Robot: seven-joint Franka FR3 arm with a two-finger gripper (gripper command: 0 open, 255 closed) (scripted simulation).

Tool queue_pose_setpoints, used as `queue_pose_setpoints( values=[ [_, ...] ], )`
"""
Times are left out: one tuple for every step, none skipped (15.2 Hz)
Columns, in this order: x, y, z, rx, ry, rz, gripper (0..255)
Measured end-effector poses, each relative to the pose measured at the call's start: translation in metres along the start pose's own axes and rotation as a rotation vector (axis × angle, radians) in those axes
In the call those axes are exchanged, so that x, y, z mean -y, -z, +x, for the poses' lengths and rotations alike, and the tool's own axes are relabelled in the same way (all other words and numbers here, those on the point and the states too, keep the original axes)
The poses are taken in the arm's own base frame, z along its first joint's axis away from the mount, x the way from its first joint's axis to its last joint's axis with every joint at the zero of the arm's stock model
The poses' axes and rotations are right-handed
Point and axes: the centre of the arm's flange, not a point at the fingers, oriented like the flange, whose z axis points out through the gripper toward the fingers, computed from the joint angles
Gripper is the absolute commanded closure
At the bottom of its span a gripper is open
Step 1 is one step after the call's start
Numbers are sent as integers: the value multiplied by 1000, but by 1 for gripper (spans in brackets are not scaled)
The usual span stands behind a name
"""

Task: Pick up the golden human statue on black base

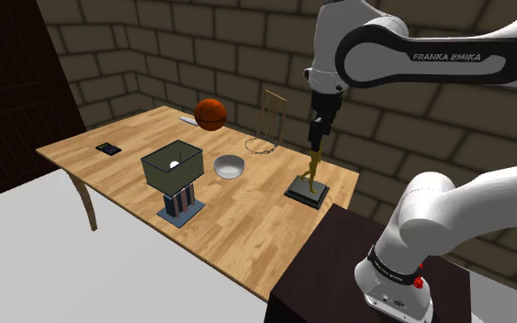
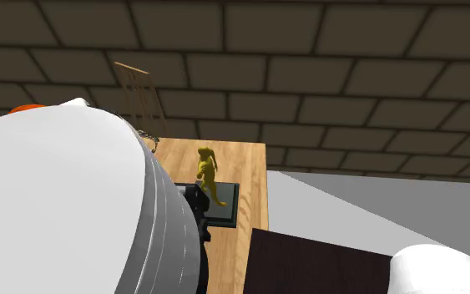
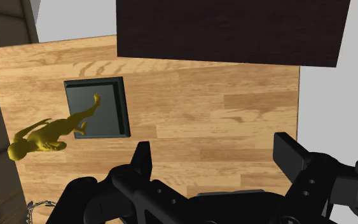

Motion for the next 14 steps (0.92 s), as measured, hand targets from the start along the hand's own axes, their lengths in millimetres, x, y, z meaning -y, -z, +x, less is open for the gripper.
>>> queue_pose_setpoints(
  values=[
    [0,0,0,0,0,0,0],
    [-5,-3,2,0,-3,3,0],
    [-16,-6,5,0,-8,7,0],
    [-26,-9,7,0,-14,13,0],
    [-36,-14,12,1,-20,18,0],
    [-46,-24,17,2,-26,24,0],
    [-60,-33,20,2,-33,31,0],
    [-72,-37,22,2,-39,37,0],
    [-84,-42,28,2,-45,43,0],
    [-97,-48,33,2,-52,48,0],
    [-109,-54,37,2,-58,54,0],
    [-122,-60,39,2,-65,60,0],
    [-133,-64,45,2,-72,66,0],
    [-144,-73,48,3,-78,72,0]
  ],
)
